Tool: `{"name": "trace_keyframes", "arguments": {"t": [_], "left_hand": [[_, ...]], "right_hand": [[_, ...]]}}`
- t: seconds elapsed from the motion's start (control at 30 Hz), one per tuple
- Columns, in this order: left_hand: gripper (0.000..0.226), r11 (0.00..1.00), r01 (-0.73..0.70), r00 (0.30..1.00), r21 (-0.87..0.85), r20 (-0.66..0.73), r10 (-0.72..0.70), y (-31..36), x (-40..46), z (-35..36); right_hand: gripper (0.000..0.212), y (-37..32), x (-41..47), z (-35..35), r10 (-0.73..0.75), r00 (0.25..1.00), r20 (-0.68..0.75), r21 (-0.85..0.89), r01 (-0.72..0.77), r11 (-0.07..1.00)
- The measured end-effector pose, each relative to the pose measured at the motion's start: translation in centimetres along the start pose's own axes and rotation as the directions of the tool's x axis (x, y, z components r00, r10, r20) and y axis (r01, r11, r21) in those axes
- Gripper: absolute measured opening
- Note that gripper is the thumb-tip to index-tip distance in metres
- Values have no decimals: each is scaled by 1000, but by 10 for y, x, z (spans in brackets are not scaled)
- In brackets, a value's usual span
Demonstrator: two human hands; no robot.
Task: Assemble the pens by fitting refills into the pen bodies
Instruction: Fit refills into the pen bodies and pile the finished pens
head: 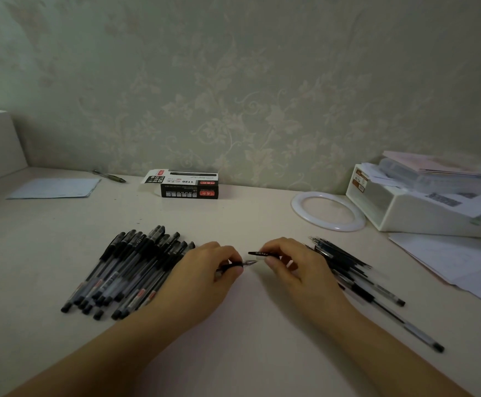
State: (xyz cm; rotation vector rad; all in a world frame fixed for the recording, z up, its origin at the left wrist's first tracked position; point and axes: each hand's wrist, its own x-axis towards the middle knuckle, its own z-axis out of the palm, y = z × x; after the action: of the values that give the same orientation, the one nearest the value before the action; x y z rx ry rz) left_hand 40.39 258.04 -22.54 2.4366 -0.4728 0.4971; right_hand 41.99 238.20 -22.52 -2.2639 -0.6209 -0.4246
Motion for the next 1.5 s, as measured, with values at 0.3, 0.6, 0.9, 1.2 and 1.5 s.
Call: {"name": "trace_keyframes", "arguments": {"t": [0.3,0.6,0.9,1.2,1.5], "left_hand": [[7,999,-5,1000,-36,-17,5,1,1,0],[7,999,-15,1000,-29,-6,14,2,0,1],[6,998,-46,999,-41,11,47,2,0,0],[6,996,-80,995,-30,64,81,2,2,-2],[9,995,-94,992,-14,78,95,6,3,-6]], "right_hand": [[13,-2,-1,-1,7,1000,-20,87,-5,996],[13,-3,-1,0,-13,1000,-17,82,14,996],[16,-4,-2,2,-58,996,74,78,52,996],[16,6,-1,3,67,991,118,286,-99,953],[16,7,0,2,63,990,124,349,-103,931]]}}
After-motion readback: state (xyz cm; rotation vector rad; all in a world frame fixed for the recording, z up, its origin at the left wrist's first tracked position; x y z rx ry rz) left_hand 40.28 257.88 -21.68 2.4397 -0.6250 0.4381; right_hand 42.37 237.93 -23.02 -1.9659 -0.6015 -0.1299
